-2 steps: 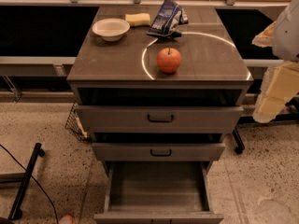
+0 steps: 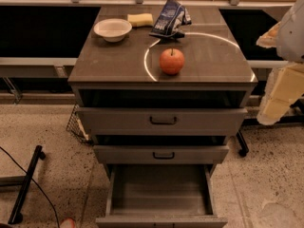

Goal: Move apple near sponge

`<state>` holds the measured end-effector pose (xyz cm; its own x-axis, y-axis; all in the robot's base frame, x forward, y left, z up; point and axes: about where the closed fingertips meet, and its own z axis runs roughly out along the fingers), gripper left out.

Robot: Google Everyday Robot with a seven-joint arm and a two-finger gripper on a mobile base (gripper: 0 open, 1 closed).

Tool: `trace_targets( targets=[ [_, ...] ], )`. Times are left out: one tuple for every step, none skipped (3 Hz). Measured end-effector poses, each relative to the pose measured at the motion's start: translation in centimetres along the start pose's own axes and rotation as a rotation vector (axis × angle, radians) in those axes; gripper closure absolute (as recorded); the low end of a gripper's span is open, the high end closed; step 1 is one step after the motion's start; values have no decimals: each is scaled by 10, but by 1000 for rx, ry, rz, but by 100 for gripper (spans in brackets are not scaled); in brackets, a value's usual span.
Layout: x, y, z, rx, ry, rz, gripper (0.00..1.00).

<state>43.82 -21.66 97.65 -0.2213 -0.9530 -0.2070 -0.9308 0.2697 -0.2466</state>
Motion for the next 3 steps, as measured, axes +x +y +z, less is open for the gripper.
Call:
trace_targets(
  targets=[
    [0, 0, 0, 0, 0, 0, 0],
    [-63, -44, 43, 43, -148, -93, 0],
    [-116, -65, 77, 50, -231, -102, 0]
  ],
)
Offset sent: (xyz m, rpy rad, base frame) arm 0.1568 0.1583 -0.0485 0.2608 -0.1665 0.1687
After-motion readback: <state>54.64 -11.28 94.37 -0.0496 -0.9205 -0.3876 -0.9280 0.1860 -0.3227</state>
